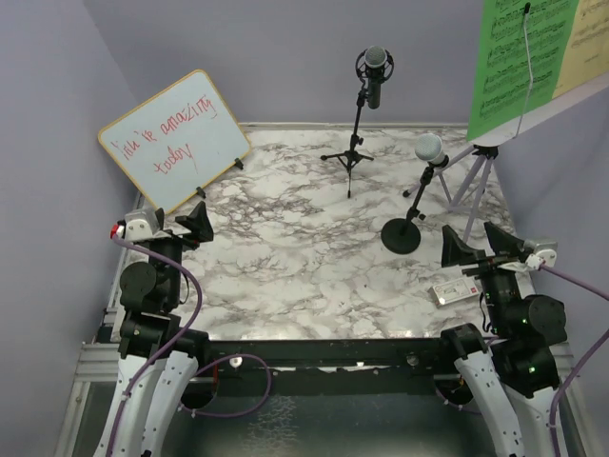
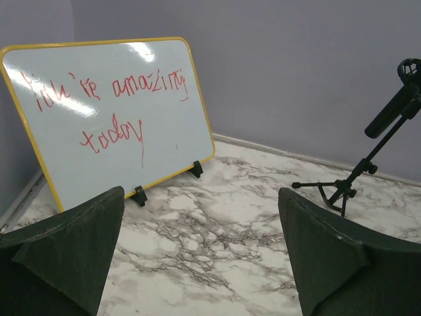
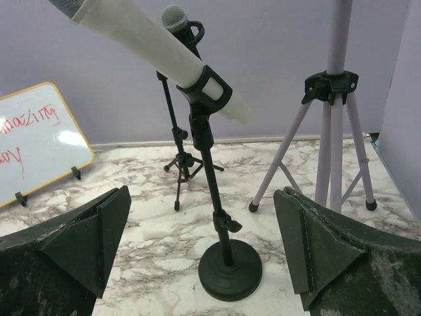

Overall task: Pack up the instrument practice props
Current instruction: Move the microphone stand with the microphone to the center of the board.

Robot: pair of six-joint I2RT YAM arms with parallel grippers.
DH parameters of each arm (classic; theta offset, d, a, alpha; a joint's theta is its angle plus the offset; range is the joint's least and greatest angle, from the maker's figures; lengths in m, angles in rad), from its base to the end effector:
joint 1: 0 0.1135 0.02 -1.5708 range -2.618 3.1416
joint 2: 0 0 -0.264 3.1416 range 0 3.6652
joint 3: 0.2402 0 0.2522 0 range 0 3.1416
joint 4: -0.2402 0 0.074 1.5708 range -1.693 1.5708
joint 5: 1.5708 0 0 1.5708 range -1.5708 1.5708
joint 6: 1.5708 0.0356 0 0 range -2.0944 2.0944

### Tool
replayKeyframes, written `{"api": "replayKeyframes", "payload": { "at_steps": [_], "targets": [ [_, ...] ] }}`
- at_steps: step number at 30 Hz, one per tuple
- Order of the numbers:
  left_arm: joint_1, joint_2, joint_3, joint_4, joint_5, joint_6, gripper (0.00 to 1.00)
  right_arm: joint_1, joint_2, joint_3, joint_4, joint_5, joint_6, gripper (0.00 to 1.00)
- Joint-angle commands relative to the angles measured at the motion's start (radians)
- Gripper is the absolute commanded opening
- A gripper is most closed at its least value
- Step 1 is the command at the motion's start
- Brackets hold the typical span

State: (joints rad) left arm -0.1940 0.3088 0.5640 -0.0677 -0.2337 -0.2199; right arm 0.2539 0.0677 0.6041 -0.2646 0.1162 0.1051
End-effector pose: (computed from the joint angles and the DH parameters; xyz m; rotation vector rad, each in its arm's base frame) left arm 0.0969 -0.0106 0.3339 -0.2130 1.3745 -0.1835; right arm 0.0415 0.0065 0.3375 0.0027 1.3044 0.2313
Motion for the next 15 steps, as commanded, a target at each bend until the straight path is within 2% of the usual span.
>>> {"api": "replayKeyframes", "payload": {
  "at_steps": [1,7,15],
  "targets": [
    [-0.001,0.011,0.008,0.009,0.018,-0.014,0.99,-0.004,0.015,0.027,-0.032,0.022,0.013,1.0],
    [-0.002,-0.003,0.011,-0.005,0.006,-0.027,0.99,-0.004,0.033,0.032,-0.013,-0.038,0.059,1.0],
    [-0.013,-0.031,0.005,-0.004,0.03,-0.028,0.99,-0.002,0.241,0.029,-0.038,-0.025,0.181,1.0]
  ]
}}
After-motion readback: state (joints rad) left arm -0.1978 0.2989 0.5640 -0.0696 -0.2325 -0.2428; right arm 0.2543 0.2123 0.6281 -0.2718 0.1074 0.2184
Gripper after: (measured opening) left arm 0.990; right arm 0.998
